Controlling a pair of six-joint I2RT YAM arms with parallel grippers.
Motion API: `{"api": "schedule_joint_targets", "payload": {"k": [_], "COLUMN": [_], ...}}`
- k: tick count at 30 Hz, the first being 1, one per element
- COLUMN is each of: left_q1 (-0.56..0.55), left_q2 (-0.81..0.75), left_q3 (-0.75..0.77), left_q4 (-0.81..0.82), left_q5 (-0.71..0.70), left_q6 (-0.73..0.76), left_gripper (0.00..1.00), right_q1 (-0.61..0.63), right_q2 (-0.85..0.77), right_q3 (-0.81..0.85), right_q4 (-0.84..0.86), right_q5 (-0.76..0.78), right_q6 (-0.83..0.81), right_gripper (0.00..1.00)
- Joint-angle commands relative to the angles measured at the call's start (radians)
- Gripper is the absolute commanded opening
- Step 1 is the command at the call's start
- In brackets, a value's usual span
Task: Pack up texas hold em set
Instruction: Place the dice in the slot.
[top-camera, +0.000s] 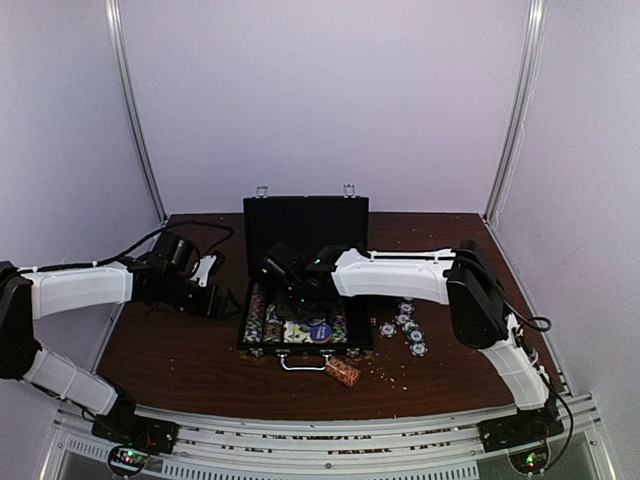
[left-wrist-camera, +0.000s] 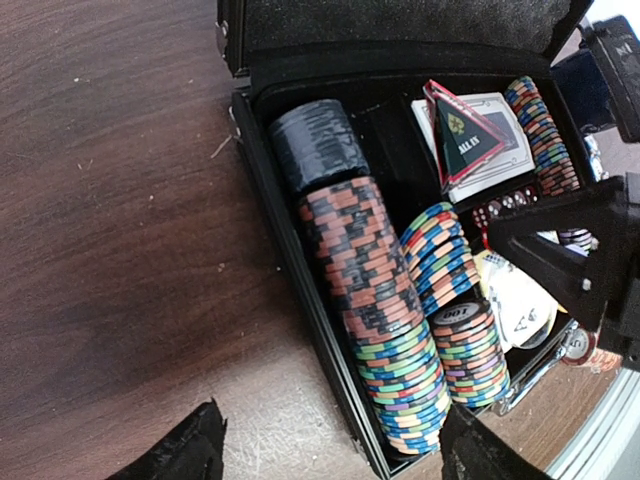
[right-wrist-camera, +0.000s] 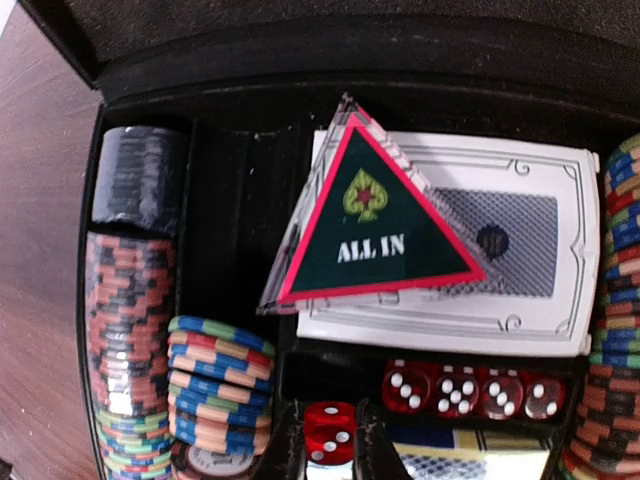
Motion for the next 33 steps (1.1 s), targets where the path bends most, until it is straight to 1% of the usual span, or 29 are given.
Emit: {"api": "schedule_joint_targets", "payload": {"k": [1,15,24,30,33], "left_q1": [0.005,0.006,0.007,0.006,0.007], "left_q2": [0.002,0.009,0.014,0.021,0.024], "left_q3": [0.023,0.028,0.029,0.032,0.034], "left_q4": [0.013,0.009,0.008,0.008,0.007], "left_q5": [-0.016,-0.025,-0.03,-0.028,-0.027], "left_q6": [-0.001,0.001,-0.001,0.001,0.001], "left_gripper": [0.77,0.77,0.77,0.77,0.77], "right_q1": [-0.013,-0.036,-0.041,-0.043,-0.043], "right_q2": [0.033,0.082,0.095,0.101,0.099], "right_q3": [0.058,0.099,0.104,0.105,0.106], "right_q4": [-0.03,-0.045,-0.141,-0.142,-0.14], "right_q5": [-0.008,-0.026,0.045,0.044,0.041], "right_q6": [-0.01,-0.025,0.0,0.002,-0.001], "right_gripper": [0.0,0.0,0.0,0.0,0.1]}}
